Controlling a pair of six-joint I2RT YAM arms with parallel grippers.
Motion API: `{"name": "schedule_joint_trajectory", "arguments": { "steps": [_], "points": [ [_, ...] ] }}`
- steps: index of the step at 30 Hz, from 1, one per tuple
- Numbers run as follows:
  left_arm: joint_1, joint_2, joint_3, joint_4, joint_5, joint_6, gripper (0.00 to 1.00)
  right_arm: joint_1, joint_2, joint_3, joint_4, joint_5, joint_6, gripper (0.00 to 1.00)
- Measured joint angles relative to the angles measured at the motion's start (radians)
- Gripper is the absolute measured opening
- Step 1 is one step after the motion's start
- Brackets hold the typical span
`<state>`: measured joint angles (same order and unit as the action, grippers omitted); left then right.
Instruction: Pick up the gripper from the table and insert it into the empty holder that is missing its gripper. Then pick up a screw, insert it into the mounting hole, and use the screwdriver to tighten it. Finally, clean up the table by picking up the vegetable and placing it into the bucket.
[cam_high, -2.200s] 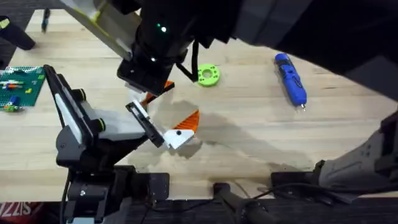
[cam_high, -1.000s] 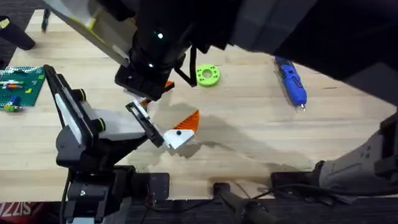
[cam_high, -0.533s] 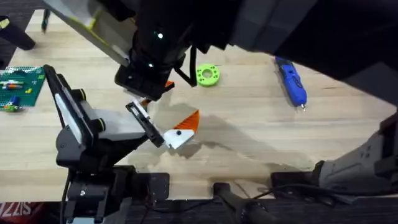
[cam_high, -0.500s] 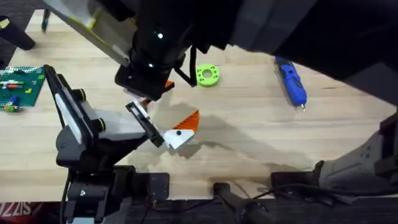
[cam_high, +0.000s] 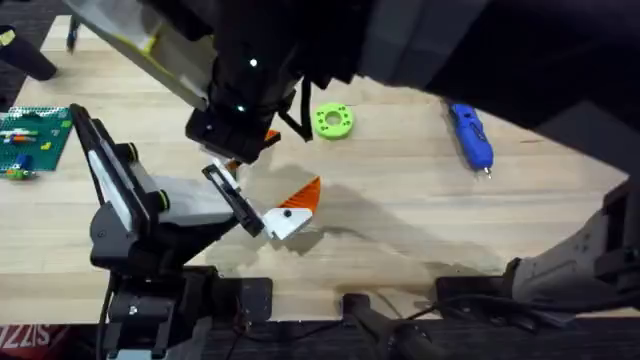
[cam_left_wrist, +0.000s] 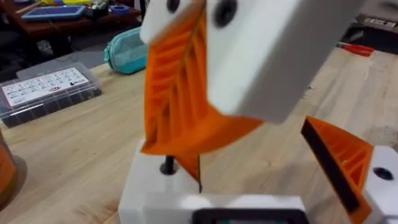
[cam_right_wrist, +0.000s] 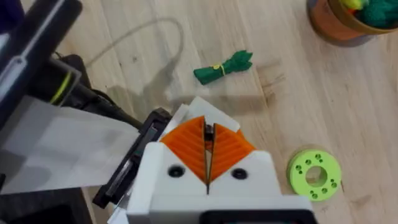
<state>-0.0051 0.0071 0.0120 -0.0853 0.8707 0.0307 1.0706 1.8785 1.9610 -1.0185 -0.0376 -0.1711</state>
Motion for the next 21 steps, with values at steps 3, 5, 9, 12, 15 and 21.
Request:
{"name": "schedule_joint_trajectory", "arguments": {
  "steps": [3, 5, 9, 12, 15, 21],
  "points": [
    [0.0, 0.0, 0.0, 0.0, 0.0, 0.0, 0.985, 0.0, 0.005, 0.0, 0.0, 0.0, 0.0, 0.004],
    [0.0, 0.0, 0.0, 0.0, 0.0, 0.0, 0.985, 0.0, 0.006, 0.0, 0.0, 0.0, 0.0, 0.004],
    [0.0, 0.0, 0.0, 0.0, 0.0, 0.0, 0.985, 0.0, 0.006, 0.0, -0.003, 0.0, 0.0, 0.004],
    [0.0, 0.0, 0.0, 0.0, 0.0, 0.0, 0.985, 0.0, 0.006, 0.0, -0.003, 0.0, 0.0, 0.004],
    [0.0, 0.0, 0.0, 0.0, 0.0, 0.0, 0.985, 0.0, 0.01, 0.0, -0.008, 0.0, 0.0, 0.004],
    [0.001, 0.003, 0.0, 0.0, -0.004, -0.01, 0.985, 0.0, 0.035, 0.002, -0.011, 0.0, 0.0, 0.004]
  ]
}}
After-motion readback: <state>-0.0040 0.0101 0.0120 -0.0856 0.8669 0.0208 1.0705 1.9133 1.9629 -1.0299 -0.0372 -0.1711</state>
